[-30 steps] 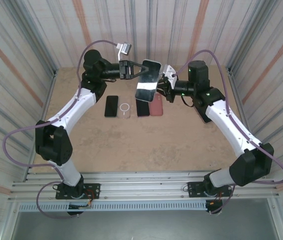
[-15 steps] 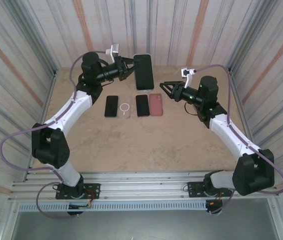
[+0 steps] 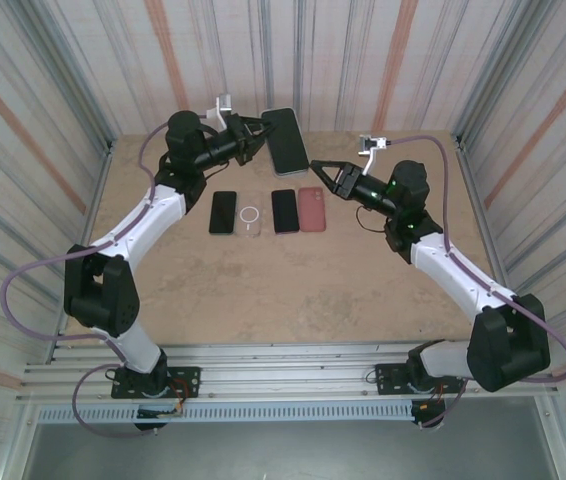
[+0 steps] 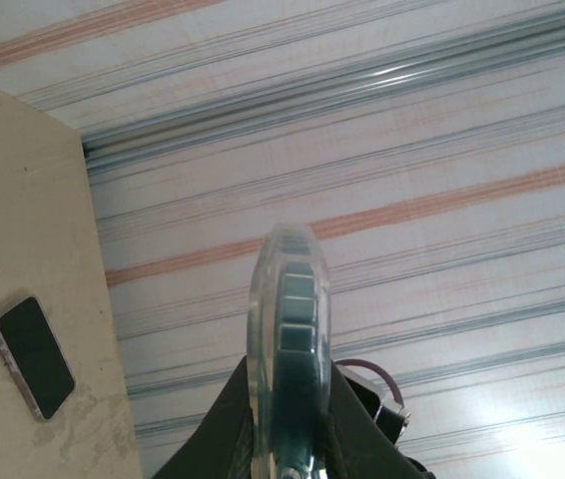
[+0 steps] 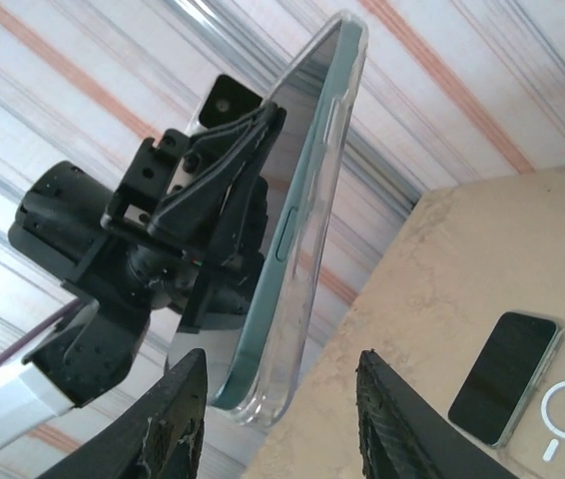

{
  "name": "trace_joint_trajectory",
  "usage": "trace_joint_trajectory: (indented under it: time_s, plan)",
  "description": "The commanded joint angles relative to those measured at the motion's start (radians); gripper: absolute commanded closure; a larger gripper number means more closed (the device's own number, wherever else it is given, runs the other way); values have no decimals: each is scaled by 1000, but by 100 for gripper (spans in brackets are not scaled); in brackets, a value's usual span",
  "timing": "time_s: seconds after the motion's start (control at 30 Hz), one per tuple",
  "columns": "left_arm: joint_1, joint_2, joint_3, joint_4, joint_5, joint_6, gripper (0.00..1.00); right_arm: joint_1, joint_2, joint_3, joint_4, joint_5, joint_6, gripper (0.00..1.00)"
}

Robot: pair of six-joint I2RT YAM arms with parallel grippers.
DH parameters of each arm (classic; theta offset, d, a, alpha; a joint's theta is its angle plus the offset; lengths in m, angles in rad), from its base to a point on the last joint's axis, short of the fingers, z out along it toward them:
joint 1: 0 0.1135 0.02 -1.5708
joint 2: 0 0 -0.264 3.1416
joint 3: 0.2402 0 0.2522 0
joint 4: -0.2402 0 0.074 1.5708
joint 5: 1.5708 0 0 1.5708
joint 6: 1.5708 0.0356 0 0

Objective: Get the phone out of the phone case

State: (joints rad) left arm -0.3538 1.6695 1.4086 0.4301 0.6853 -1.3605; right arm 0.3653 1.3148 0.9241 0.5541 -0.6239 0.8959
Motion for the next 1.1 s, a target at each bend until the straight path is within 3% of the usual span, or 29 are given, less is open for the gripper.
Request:
trace_joint_trajectory:
  time_s: [0.0, 1.07]
  plan:
    - [-5, -31, -12, 117, -25, -49, 100, 10, 23, 8, 29, 6, 39, 59]
    - [-42, -15, -8, 173, -88, -93, 100, 38, 111, 88, 35, 3, 129, 62]
